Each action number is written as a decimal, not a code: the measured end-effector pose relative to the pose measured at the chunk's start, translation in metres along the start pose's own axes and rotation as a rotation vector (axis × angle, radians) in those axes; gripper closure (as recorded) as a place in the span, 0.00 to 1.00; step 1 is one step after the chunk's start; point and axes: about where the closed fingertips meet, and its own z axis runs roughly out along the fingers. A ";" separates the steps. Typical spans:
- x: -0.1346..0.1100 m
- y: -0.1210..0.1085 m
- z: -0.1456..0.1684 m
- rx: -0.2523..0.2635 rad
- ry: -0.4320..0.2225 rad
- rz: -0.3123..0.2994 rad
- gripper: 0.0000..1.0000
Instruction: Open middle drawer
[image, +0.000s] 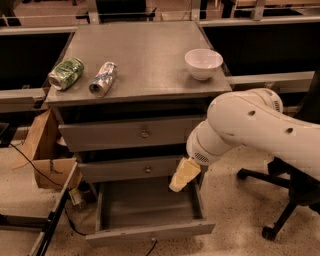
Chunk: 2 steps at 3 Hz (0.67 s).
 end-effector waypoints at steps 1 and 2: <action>0.010 0.002 0.041 -0.027 0.023 0.022 0.00; 0.027 0.002 0.092 -0.067 0.035 0.075 0.00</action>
Offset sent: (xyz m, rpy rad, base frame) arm 0.0324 0.0062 -0.1630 0.0458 0.1675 -0.0929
